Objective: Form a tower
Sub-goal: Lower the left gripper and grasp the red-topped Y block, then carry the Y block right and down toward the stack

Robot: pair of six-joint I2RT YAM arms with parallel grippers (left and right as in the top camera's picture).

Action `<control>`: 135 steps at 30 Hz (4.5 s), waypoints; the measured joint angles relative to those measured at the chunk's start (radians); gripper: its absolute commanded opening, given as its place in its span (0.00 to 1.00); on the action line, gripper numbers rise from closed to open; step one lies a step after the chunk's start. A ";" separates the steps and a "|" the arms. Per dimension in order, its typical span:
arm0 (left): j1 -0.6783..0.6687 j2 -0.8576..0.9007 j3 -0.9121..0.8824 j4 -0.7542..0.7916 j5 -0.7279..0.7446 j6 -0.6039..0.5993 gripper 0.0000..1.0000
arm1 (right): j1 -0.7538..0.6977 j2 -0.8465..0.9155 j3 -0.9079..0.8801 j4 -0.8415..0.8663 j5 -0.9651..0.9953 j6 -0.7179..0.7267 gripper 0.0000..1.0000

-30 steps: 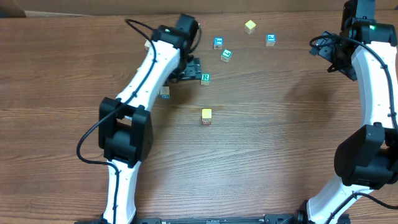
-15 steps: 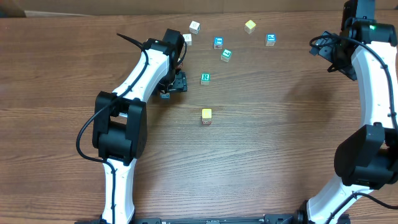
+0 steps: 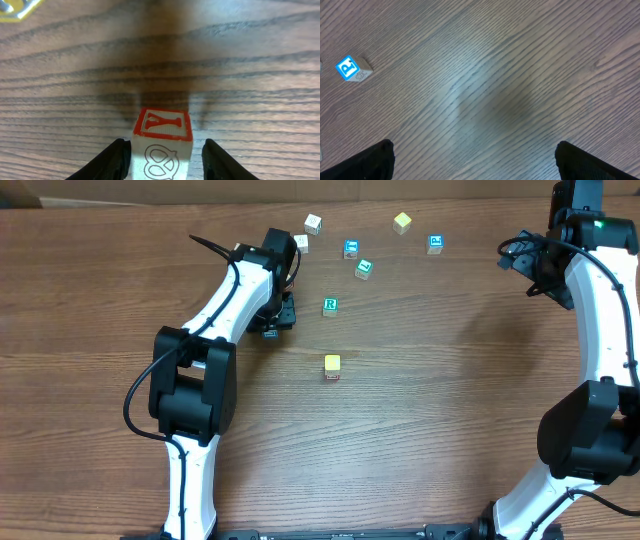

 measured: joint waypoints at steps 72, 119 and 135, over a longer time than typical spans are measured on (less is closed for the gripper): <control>0.000 -0.139 0.354 -0.573 0.083 0.037 0.19 | 0.000 0.000 0.000 0.000 0.000 0.000 1.00; -0.334 -0.267 0.207 -0.343 0.115 -0.179 0.15 | 0.000 0.000 0.000 0.000 0.000 0.000 1.00; -0.352 -0.267 -0.003 -0.153 0.115 -0.205 0.15 | 0.000 0.000 0.000 0.000 0.000 0.000 1.00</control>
